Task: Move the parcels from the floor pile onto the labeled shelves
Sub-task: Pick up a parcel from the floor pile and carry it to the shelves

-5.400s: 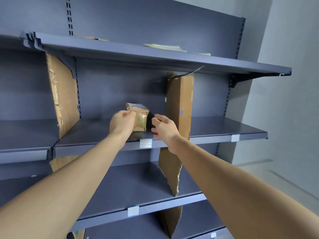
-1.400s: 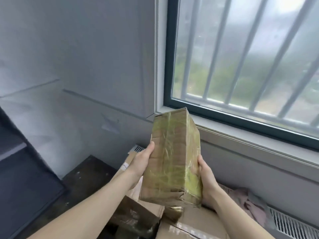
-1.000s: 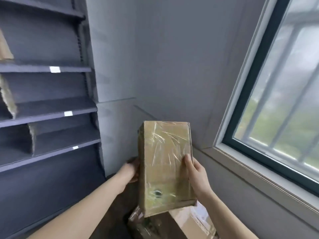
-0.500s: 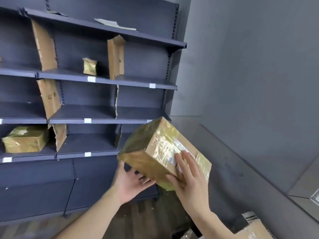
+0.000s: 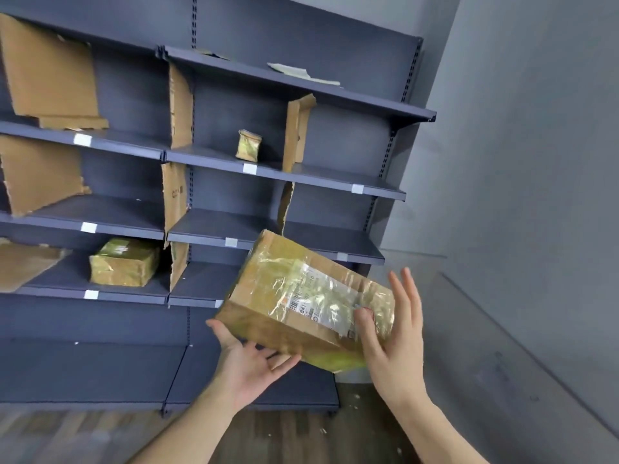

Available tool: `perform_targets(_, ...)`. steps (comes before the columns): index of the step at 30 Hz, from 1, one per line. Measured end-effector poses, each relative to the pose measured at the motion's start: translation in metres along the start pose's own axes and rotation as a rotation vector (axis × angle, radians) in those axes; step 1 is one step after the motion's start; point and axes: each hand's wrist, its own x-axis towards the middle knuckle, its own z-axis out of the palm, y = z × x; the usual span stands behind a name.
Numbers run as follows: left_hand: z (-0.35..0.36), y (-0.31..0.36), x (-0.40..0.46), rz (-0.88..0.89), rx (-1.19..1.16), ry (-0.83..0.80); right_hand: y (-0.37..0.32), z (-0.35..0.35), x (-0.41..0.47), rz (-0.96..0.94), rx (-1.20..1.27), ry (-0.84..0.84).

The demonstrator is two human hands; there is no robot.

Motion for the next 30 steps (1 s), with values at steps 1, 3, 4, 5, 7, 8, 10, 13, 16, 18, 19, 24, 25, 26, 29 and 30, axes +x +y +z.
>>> perform_targets(1,-0.001,0.004,-0.002,0.015,-0.009,0.005,-0.001,0.002,0.006,0.200,0.093,0.032)
perform_targets(3,-0.003,0.012,-0.004,0.045,-0.023,-0.008,0.000,0.009,0.014,0.566,0.342,-0.006)
perform_targets(4,-0.004,0.015,-0.005,0.061,-0.022,-0.016,0.005,0.013,0.014,0.675,0.428,-0.045)
perform_targets(5,-0.004,0.019,-0.005,0.077,-0.012,-0.016,0.007,0.017,0.013,0.733,0.475,-0.085)
perform_targets(7,-0.003,0.026,-0.004,0.095,0.016,-0.006,0.010,0.022,0.007,0.750,0.533,-0.137)
perform_targets(8,-0.002,0.027,-0.003,0.096,0.029,0.000,0.010,0.024,0.003,0.738,0.557,-0.150)
perform_targets(10,-0.001,0.030,0.000,0.095,0.049,0.017,0.008,0.026,0.000,0.720,0.595,-0.159)
perform_targets(13,0.000,0.034,0.004,0.101,0.085,0.069,0.010,0.025,0.000,0.674,0.635,-0.163)
perform_targets(16,0.008,0.039,0.009,0.125,0.173,0.145,0.018,0.022,-0.001,0.645,0.654,-0.223)
perform_targets(18,0.021,0.042,0.007,0.176,0.295,0.207,0.021,0.019,-0.004,0.615,0.613,-0.267)
perform_targets(19,0.029,0.042,0.007,0.219,0.379,0.226,0.022,0.018,-0.005,0.598,0.589,-0.278)
perform_targets(24,0.060,0.032,0.002,0.468,0.842,0.171,0.012,0.022,-0.009,0.590,0.581,-0.338)
perform_targets(25,0.063,0.027,0.000,0.474,0.895,0.154,0.010,0.024,-0.006,0.593,0.605,-0.340)
perform_targets(26,0.065,0.022,0.001,0.453,0.912,0.121,0.010,0.023,-0.007,0.583,0.621,-0.352)
perform_targets(29,0.074,0.011,-0.005,0.358,0.862,0.087,0.009,0.032,0.005,0.566,0.641,-0.458)
perform_targets(30,0.075,0.009,-0.006,0.339,0.844,0.081,0.011,0.036,0.009,0.592,0.668,-0.475)
